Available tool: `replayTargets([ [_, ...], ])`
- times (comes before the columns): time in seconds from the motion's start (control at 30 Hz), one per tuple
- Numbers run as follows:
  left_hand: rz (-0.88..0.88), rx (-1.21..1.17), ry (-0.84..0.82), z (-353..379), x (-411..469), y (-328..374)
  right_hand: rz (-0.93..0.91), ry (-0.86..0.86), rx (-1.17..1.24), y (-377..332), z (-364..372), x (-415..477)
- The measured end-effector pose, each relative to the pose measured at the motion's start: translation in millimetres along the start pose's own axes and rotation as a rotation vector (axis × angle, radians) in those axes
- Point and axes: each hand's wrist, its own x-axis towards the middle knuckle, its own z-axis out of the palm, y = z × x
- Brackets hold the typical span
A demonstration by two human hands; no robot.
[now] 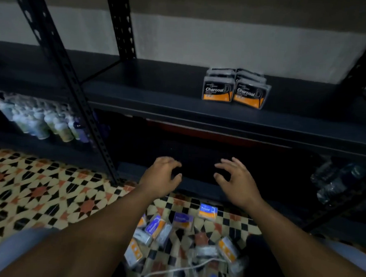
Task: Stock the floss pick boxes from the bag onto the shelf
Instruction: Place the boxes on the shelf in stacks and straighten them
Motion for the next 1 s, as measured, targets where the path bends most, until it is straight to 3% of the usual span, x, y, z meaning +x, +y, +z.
replayTargets([
  [0.2,-0.214,-0.067,-0.145,28,-35,-52,0.168,-0.379,0.025,0,41,5],
  [0.5,-0.539,-0.224,-0.273,61,-63,-134,0.125,-0.773,-0.120,-8,129,30],
  [0.7,-0.642,-0.164,-0.327,88,-75,-169,0.097,-0.817,-0.134,-3,190,43],
  [0.87,-0.732,-0.269,-0.427,124,-84,-207,0.131,-0.833,-0.125,12,240,50],
  [1.0,-0.784,-0.317,-0.366,138,-83,-216,0.123,-0.899,-0.180,23,277,57],
])
